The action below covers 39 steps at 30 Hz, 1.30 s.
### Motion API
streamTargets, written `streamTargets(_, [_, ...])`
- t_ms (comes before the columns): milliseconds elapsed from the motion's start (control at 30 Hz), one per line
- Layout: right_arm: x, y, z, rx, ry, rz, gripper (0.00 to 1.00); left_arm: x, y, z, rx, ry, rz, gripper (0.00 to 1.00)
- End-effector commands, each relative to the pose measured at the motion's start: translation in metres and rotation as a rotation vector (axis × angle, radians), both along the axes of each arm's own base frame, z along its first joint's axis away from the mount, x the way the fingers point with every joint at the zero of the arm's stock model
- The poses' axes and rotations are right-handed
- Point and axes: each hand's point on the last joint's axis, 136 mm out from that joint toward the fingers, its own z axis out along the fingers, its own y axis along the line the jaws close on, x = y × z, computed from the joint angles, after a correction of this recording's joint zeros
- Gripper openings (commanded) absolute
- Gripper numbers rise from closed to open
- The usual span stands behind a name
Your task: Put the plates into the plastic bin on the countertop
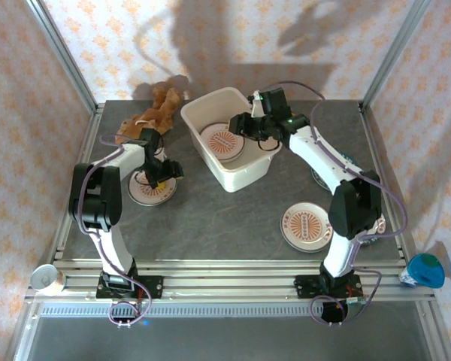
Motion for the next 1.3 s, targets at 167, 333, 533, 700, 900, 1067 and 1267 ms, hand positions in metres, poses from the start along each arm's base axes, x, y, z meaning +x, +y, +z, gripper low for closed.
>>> streamTargets(167, [-0.017,0.019,0.038,-0.035,-0.094,0.047,0.41,-0.006,0.059,0.064,-0.016,-0.213,0.246,0.72])
streamTargets(333, [-0.028,0.05,0.044,-0.037,-0.107,0.11,0.4,-0.037,0.107,0.057,-0.031,-0.225,0.414,0.71])
streamTargets(533, [-0.039,0.082,0.044,-0.049,-0.101,0.18,0.4,-0.058,0.141,0.032,-0.067,-0.231,0.563,0.71])
streamTargets(700, [-0.04,0.088,0.041,-0.054,-0.094,0.187,0.4,-0.06,0.149,0.004,-0.131,-0.214,0.613,0.71])
streamTargets(900, [-0.037,0.086,0.039,-0.07,-0.097,0.168,0.4,-0.049,0.147,-0.004,-0.192,-0.22,0.628,0.69])
streamTargets(1067, [-0.035,0.085,0.034,-0.076,-0.091,0.159,0.4,-0.044,0.144,-0.002,-0.224,-0.229,0.614,0.68])
streamTargets(1267, [-0.032,0.089,0.03,-0.07,-0.087,0.162,0.4,-0.043,0.14,-0.004,-0.244,-0.226,0.605,0.67])
